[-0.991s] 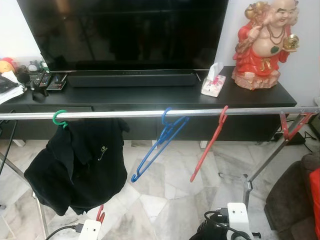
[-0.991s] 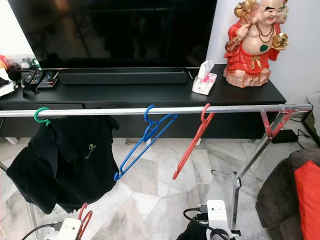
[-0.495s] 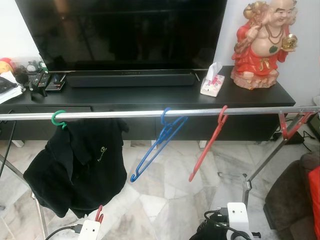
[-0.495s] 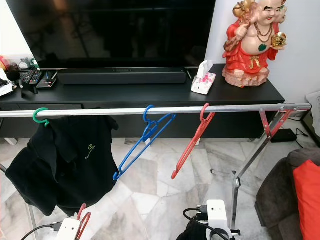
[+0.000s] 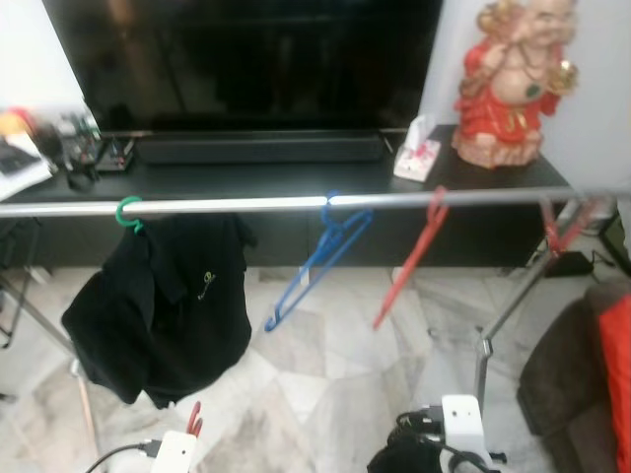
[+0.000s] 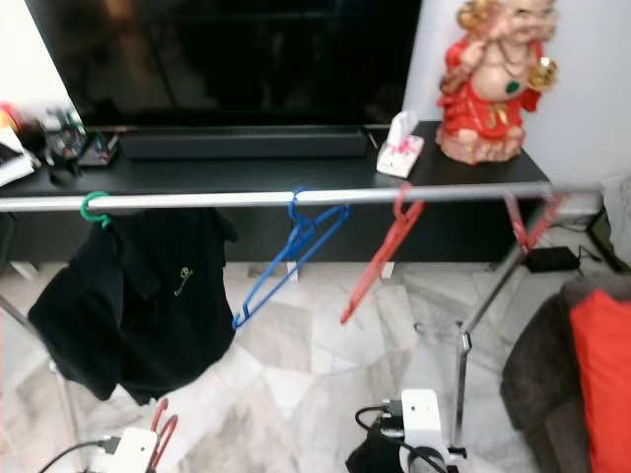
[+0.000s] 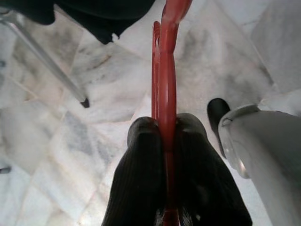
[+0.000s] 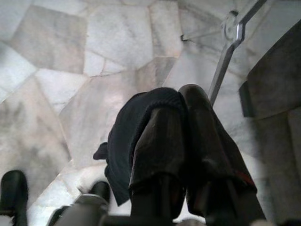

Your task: Hang hanger

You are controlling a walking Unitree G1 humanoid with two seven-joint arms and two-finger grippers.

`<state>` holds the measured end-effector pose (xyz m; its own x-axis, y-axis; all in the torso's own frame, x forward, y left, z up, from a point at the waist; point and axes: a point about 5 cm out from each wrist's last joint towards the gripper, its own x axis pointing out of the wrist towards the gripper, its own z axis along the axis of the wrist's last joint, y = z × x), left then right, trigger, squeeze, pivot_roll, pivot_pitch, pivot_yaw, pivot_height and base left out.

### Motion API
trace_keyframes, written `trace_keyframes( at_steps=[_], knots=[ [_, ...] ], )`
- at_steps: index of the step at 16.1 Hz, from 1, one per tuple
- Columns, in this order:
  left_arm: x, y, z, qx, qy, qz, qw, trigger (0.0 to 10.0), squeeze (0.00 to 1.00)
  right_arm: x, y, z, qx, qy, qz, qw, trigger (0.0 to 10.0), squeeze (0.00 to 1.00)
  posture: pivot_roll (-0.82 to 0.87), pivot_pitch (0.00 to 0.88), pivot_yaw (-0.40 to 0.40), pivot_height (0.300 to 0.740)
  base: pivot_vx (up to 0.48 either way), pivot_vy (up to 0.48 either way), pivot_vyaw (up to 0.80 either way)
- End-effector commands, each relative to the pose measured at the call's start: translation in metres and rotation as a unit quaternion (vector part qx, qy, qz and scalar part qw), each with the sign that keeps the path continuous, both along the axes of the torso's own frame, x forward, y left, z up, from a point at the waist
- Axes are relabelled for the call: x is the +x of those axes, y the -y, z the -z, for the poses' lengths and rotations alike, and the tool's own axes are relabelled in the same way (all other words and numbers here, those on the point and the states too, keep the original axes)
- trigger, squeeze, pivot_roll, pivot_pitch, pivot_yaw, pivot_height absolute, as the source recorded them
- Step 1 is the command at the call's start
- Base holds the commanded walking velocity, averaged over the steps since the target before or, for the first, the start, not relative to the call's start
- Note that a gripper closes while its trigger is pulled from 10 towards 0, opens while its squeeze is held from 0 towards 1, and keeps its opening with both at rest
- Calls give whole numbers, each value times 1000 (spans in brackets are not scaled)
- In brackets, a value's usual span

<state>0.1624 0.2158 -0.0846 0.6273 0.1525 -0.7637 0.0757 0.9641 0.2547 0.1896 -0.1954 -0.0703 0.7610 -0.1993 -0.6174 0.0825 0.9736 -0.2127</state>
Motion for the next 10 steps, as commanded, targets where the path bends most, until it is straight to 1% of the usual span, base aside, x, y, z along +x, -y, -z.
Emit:
trace_keyframes(
  at_steps=[1, 7, 10],
  knots=[
    [-7, 2, 3, 0, -10, 1, 1000, 10000, 0, 4, 5, -4, -7, 13, 2, 1000, 10000, 0, -60, 0, -10, 740, -274, 0, 0],
    [-7, 5, 4, -2, -10, 2, 1000, 10000, 0, 4, 5, -4, -7, 12, -2, 1000, 10000, 0, -61, 0, -12, 740, -278, 0, 0],
    [-8, 2, 4, -2, -11, -10, 1000, 10000, 0, 3, 5, -3, -6, 7, -3, 1000, 10000, 0, -61, 0, -13, 740, -275, 0, 0]
  ],
)
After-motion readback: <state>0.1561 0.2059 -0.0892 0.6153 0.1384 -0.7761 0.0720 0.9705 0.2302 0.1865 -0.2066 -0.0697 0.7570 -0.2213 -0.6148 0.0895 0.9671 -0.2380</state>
